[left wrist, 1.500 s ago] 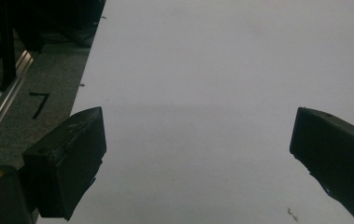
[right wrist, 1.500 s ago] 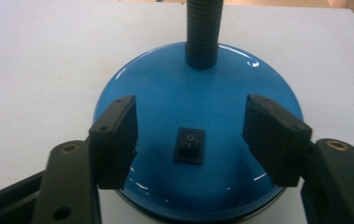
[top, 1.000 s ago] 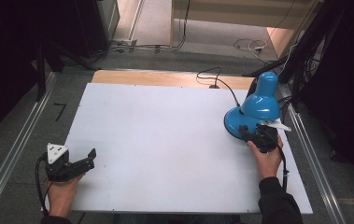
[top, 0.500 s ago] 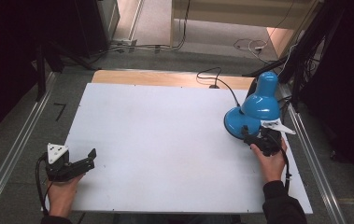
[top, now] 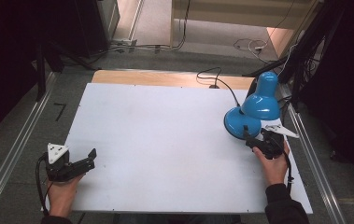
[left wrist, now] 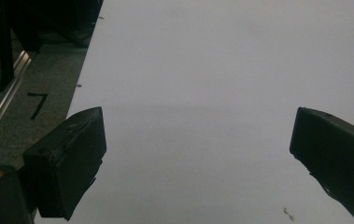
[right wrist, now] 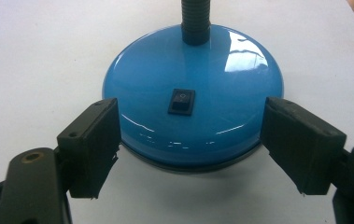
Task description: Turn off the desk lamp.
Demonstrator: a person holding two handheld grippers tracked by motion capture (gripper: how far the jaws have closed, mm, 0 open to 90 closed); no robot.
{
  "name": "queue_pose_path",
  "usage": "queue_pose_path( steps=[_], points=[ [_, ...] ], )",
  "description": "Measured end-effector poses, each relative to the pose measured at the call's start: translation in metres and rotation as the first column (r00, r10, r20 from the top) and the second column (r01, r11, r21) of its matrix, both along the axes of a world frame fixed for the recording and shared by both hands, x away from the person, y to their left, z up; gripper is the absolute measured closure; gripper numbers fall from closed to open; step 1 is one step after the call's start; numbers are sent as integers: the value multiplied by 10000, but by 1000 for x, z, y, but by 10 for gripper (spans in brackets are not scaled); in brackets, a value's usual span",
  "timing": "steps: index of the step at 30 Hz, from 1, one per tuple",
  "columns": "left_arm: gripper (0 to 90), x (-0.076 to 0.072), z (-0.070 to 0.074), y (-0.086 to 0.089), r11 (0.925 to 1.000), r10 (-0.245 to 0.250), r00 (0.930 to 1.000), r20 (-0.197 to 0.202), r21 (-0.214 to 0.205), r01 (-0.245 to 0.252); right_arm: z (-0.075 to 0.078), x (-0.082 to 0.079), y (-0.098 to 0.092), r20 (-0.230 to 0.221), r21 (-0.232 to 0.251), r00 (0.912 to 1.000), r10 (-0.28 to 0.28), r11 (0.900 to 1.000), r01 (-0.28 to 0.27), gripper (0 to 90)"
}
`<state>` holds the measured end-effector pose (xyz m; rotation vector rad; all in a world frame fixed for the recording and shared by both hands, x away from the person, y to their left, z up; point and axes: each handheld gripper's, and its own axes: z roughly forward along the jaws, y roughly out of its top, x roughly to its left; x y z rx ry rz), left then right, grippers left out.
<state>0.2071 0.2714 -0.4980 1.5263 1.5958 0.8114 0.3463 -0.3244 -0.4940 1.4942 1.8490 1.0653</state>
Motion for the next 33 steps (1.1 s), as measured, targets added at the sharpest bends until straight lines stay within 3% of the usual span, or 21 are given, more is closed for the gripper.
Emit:
queue_pose_path(
  steps=[33],
  points=[
    [42, 0, 0, 0, 10000, -7, 10000, -8, 15, 7, 1, -24, -16, 178, 177, 9998, 33, 9998, -36, 123]
  ],
)
